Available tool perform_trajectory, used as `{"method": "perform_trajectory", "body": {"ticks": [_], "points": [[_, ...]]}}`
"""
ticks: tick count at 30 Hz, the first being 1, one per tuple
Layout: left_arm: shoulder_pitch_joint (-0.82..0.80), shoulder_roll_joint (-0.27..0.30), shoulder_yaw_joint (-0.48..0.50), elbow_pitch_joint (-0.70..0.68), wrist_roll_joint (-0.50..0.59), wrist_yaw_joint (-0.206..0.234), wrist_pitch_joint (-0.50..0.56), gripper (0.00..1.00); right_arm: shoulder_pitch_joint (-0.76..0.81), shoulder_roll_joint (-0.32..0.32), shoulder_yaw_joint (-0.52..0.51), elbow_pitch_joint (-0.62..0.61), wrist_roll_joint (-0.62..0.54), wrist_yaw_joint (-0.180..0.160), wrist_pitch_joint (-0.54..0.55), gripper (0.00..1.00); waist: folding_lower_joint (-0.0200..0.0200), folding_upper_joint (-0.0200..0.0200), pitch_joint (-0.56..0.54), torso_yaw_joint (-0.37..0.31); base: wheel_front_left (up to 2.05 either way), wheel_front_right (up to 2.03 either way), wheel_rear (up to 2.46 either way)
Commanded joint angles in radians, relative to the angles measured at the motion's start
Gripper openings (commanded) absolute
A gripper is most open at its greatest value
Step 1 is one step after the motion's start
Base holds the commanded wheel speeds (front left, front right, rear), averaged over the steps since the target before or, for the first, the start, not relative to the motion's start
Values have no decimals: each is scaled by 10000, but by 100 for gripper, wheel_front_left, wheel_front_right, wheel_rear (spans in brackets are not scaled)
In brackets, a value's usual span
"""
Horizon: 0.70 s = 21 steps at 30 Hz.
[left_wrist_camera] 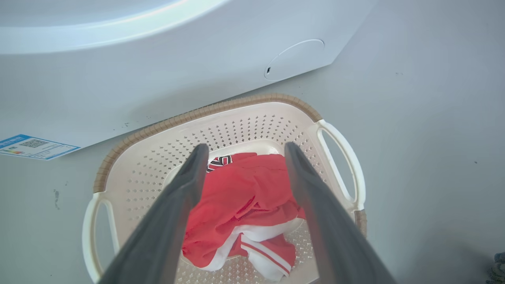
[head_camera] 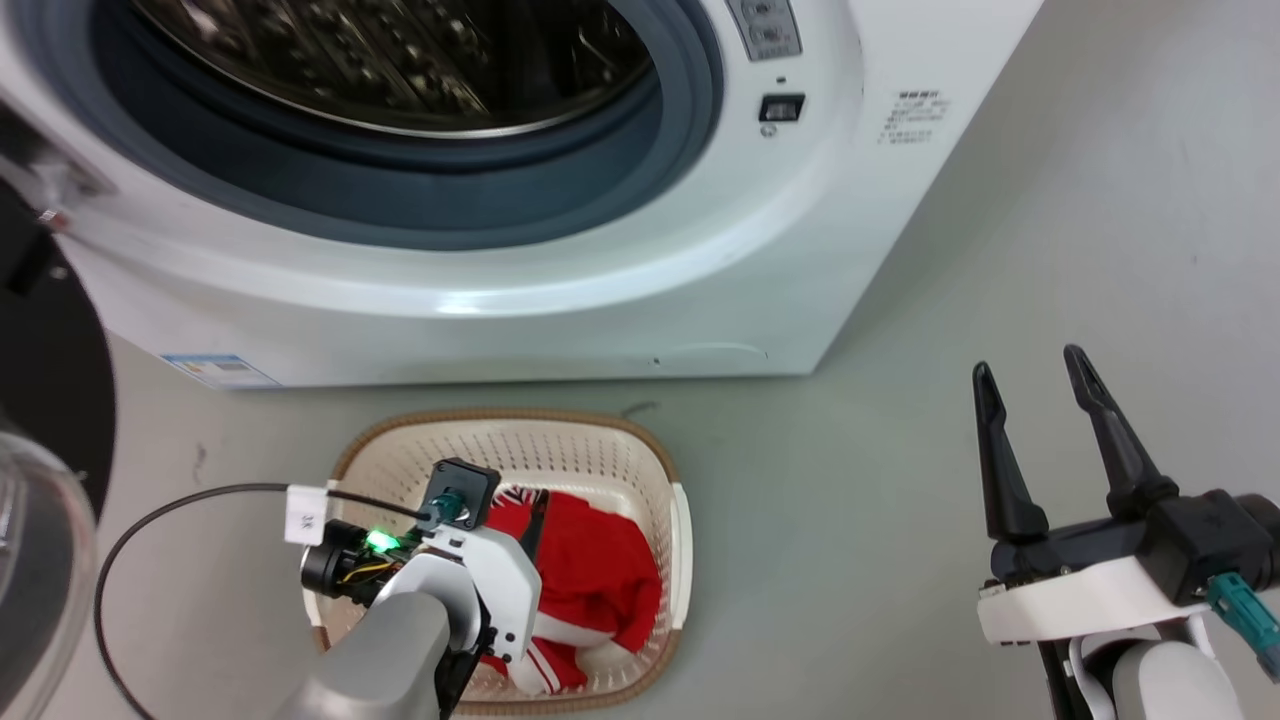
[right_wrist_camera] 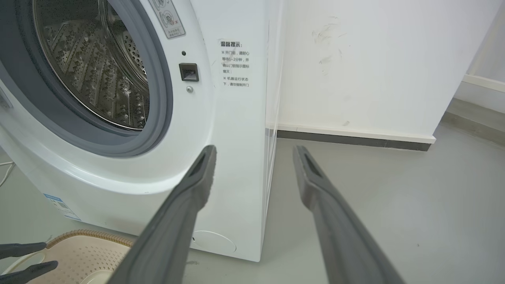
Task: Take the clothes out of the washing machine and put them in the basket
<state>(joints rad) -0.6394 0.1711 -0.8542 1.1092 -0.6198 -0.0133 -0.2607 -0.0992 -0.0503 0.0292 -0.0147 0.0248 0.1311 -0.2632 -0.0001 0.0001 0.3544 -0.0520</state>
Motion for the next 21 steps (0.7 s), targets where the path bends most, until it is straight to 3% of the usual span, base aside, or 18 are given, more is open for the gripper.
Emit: {"method": "perform_trajectory", "body": {"ticks": [1, 13, 21], "points": [[368, 189, 213, -437, 99, 192, -51, 100, 159, 3, -8, 28, -37, -7, -22, 100, 1, -1, -482, 226, 0, 0, 0], [2620, 1187, 3211, -5665, 1690, 1701, -48, 100, 782, 5, 28, 61, -52, -7, -22, 100, 1, -1, -1542, 492, 0, 0, 0], [4220, 762, 5178, -8515, 3134, 2198, -47, 100, 1006, 5, 17, -7, -83, -7, -23, 100, 1, -1, -2025, 531, 0, 0, 0]]}}
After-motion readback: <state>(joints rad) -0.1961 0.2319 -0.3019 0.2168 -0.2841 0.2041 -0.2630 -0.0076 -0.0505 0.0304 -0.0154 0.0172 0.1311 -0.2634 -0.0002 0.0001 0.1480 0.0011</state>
